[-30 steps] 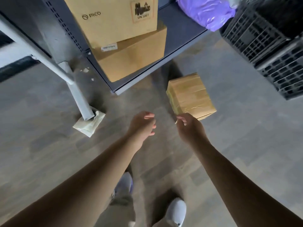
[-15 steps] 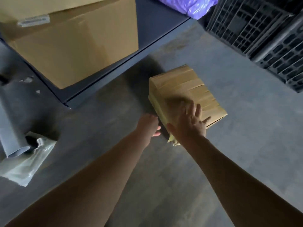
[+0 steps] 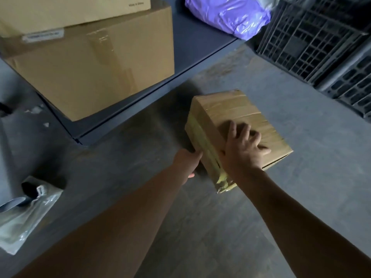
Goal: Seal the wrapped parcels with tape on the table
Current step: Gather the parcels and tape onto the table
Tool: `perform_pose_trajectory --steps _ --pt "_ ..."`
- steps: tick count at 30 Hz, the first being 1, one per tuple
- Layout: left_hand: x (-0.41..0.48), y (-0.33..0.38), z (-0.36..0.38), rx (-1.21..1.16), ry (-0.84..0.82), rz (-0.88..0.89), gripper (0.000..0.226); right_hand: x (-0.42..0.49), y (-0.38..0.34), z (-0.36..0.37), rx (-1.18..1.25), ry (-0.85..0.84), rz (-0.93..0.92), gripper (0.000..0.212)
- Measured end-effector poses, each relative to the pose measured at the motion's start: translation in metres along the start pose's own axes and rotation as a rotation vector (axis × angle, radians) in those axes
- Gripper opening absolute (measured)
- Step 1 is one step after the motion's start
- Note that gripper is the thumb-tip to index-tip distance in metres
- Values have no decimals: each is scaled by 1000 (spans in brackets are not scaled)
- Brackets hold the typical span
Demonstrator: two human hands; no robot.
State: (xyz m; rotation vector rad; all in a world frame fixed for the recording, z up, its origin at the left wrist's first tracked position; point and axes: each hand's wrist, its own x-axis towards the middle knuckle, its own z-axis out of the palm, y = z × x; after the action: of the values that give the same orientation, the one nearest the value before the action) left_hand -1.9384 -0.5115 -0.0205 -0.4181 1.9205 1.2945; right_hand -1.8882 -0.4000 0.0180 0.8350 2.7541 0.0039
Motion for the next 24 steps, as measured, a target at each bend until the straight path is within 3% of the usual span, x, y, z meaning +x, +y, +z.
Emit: perform_pose_trajectory --steps 5,8,11,12,15,16,21,24 --pt "-14 -13 -15 -40 55 2 53 -22 -12 -17 159 -42 -65 81" --pt "-45 -29 -40 -76 182 5 59 -49 -16 -22 279 -126 -104 80" --pt "-84 -38 -68 -57 252 -44 92 -82 -14 -37 448 -269 -138 77" --pt "-102 -37 -77 -60 247 -62 88 -93 -15 -44 482 -311 -146 76" --pt "-166 -18 -103 -48 280 -65 34 -130 -22 -82 571 -394 -161 73" --pt "-186 -11 -113 -53 309 -57 34 -142 -24 -99 594 -406 -180 73" --pt "-293 13 -166 -73 373 -166 78 -205 -44 -210 600 -449 -297 74" --pt "-372 40 -197 -122 418 -170 77 -235 -60 -281 522 -479 -359 83"
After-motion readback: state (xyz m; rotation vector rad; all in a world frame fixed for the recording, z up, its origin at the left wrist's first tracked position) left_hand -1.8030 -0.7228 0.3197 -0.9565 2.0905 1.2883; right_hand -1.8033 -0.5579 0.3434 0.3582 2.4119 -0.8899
